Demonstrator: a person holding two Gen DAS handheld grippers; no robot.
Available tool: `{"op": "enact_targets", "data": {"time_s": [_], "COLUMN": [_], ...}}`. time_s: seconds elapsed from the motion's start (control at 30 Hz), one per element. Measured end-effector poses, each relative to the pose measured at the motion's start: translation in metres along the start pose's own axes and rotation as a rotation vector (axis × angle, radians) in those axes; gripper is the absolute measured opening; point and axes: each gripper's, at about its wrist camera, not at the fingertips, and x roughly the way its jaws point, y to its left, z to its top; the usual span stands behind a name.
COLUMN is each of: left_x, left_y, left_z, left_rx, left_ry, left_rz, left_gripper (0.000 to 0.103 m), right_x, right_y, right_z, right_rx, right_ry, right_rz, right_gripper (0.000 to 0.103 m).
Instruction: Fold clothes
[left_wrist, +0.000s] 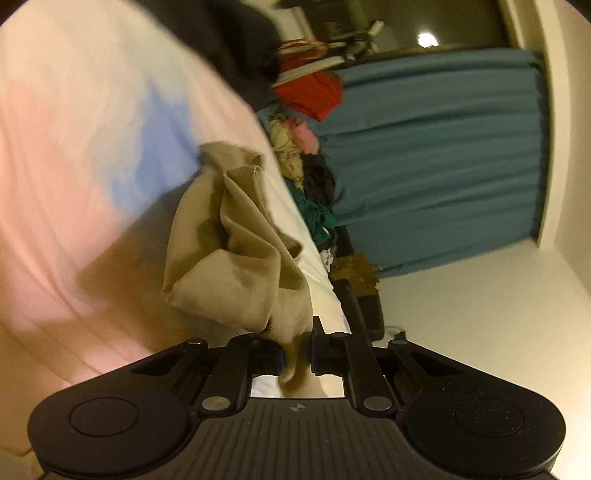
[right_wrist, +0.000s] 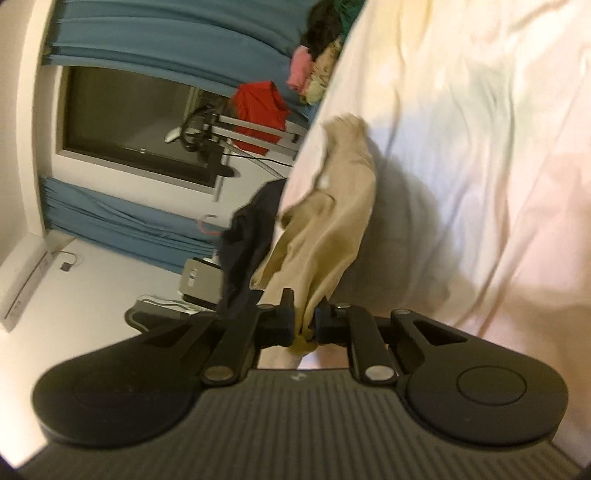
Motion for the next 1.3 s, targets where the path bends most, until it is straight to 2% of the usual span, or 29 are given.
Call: {"op": "enact_targets", "data": {"time_s": [0.1, 0.2, 0.4, 0.47, 0.53, 0.63, 0.73, 0.93, 1.03, 1.17, 1.3], "left_x": [-0.029, -0.066, -0.149, -0.163, -0.162, -0.148, -0.122, -0.039, 0.005, 0.046, 0.072], "left_y": [-0.031, -0.049, -0.038, -0.029, -0.025, -0.029, -0.037, -0.043, -0.026, 0.003, 0.029], "left_z": [-0.010, -0.035, -0.105, -0.121, -0.122, -0.114, -0.094, -0.036, -0.009, 0.012, 0.028], "left_rx": [0.055, 0.089, -0.015, -0.060, -0.082, -0.086, -0.094, -0.063, -0.048, -0.004, 0.017], "left_ry": [0.008, 0.015, 0.077, 0.094, 0.095, 0.079, 0.059, 0.026, 0.026, 0.043, 0.043], "left_rz": [0.010, 0.022, 0.069, 0.080, 0.074, 0.102, 0.142, 0.253, 0.321, 0.366, 0.385], "left_gripper": [0.011, 0.011, 0.011, 0.011, 0.012, 0.012, 0.012, 0.013, 0.013, 0.013, 0.014], "right_x": [-0.031, -0.069, -0.153, -0.161, -0.163, -0.148, -0.115, -0.036, 0.002, 0.050, 0.078], "right_y": [0.024, 0.038, 0.034, 0.031, 0.027, 0.024, 0.028, 0.021, 0.007, -0.015, -0.031], "right_z": [-0.006, -0.021, -0.074, -0.083, -0.085, -0.078, -0.061, -0.016, 0.000, 0.015, 0.028], "right_rx": [-0.063, -0.107, -0.116, -0.104, -0.090, -0.069, -0.028, 0.037, 0.060, 0.066, 0.001], "right_ry": [-0.008, 0.003, 0.056, 0.057, 0.055, 0.042, 0.027, 0.001, 0.009, 0.031, 0.029], "right_rz": [0.025, 0.036, 0.017, 0.001, -0.004, -0.006, -0.019, -0.104, -0.159, -0.215, -0.208], "right_gripper": [0.013, 0.013, 0.013, 0.013, 0.013, 0.013, 0.013, 0.013, 0.014, 0.014, 0.014]}}
